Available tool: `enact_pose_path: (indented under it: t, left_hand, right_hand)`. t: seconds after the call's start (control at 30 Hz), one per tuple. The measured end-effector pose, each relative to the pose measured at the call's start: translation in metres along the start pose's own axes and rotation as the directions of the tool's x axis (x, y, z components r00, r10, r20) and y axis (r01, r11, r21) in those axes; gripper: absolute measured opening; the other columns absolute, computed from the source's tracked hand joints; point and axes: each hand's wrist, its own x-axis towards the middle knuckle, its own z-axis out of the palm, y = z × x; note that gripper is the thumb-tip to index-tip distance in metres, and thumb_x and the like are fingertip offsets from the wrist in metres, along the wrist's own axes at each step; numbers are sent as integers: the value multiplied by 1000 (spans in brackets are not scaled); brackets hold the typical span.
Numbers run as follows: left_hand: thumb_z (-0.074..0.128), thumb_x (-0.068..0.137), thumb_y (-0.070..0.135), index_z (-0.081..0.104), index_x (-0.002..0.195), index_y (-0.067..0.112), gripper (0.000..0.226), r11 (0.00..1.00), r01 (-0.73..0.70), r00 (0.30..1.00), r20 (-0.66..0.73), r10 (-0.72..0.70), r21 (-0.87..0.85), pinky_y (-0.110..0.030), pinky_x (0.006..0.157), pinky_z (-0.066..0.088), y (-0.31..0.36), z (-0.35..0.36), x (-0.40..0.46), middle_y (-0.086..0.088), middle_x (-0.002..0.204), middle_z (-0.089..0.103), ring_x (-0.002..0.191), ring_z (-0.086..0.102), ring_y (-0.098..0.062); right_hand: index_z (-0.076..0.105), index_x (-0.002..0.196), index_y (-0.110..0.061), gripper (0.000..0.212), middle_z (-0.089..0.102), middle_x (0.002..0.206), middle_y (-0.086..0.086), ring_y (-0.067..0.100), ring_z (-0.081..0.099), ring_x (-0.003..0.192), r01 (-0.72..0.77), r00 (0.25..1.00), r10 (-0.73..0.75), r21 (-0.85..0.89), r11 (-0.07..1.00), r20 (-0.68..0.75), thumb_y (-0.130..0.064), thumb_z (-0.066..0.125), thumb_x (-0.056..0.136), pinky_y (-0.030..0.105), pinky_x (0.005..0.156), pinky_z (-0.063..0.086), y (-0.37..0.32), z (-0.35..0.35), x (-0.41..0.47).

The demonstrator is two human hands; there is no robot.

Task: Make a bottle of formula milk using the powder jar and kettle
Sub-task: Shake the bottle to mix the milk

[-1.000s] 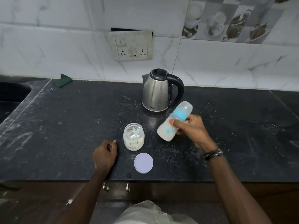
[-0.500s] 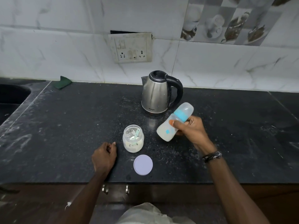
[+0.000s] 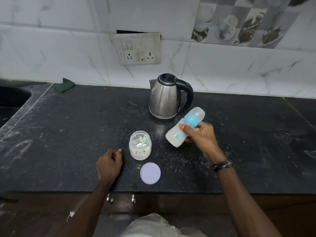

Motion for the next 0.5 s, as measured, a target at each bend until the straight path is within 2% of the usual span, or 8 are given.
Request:
enact_pose_path:
  t: [0.03, 0.13, 0.2, 0.27, 0.3, 0.37, 0.43, 0.5]
  left_hand:
    - [66, 96, 36, 62, 70, 13, 35, 1000, 2, 1000, 2, -2, 3, -36, 60, 48, -1, 1, 0, -3, 59, 63, 56, 60, -27]
    - [65, 96, 36, 63, 70, 13, 35, 1000, 2, 1000, -3, -2, 6, -36, 61, 49, -2, 0, 0, -3, 59, 63, 57, 61, -27]
    - [65, 96, 36, 63, 70, 14, 34, 1000, -1, 1000, -2, 1, -2, -36, 60, 48, 0, -1, -1, -3, 59, 63, 57, 61, -27]
    - [66, 96, 35, 63, 70, 14, 34, 1000, 1, 1000, -1, -1, 3, -36, 60, 47, 0, 0, -1, -3, 59, 63, 56, 60, -27]
    - [66, 96, 36, 63, 70, 14, 34, 1000, 3, 1000, -2, -3, 6, -36, 60, 47, -1, 0, -1, -3, 59, 63, 56, 60, -26]
    - [65, 96, 37, 62, 70, 13, 35, 1000, 6, 1000, -2, -6, 11, -36, 60, 48, -1, 0, -1, -2, 59, 63, 56, 60, -26]
    - [65, 96, 37, 62, 70, 14, 36, 1000, 1, 1000, 4, -1, 13, -36, 60, 48, 0, -1, 0, -1, 58, 62, 56, 61, -26]
    - [65, 96, 37, 62, 70, 14, 35, 1000, -1, 1000, 9, 1, 19, -36, 60, 48, 1, -1, 0, -1, 58, 62, 56, 60, -25]
  right_hand:
    - [69, 96, -19, 27, 77, 98, 6, 10, 74, 83, -12, 999, 11, -24, 1000, -33, -24, 85, 74, 29, 72, 60, -1, 0, 2]
    - [71, 105, -17, 44, 77, 94, -4, 7, 73, 85, -53, 989, 74, -157, 986, 130, -34, 88, 68, 27, 73, 59, 0, -1, 3]
    - [69, 112, -3, 44, 78, 93, 1, 14, 75, 86, -87, 990, 77, 85, 993, 119, -23, 83, 76, 26, 69, 59, 4, 0, 0]
    - [68, 108, -4, 32, 78, 93, 5, 16, 75, 85, -120, 991, 131, 364, 924, -5, -25, 73, 85, 25, 65, 59, 3, 2, -3]
    - [68, 105, -7, 27, 77, 93, 6, 15, 75, 84, -129, 988, 153, 391, 911, -29, -26, 71, 87, 25, 64, 60, 0, 4, -4]
    - [68, 105, -9, 24, 77, 93, 7, 15, 75, 81, -172, 985, 159, 318, 932, 67, -24, 72, 86, 24, 61, 59, 0, 4, -5]
    - [70, 105, -8, 32, 78, 90, 6, 15, 75, 79, -154, 986, 130, 270, 950, 107, -24, 77, 78, 22, 59, 57, -1, 4, -7]
    - [70, 102, -9, 46, 78, 89, 5, 15, 75, 80, -99, 994, 109, 391, 915, -4, -38, 80, 66, 23, 60, 58, -1, 3, -8]
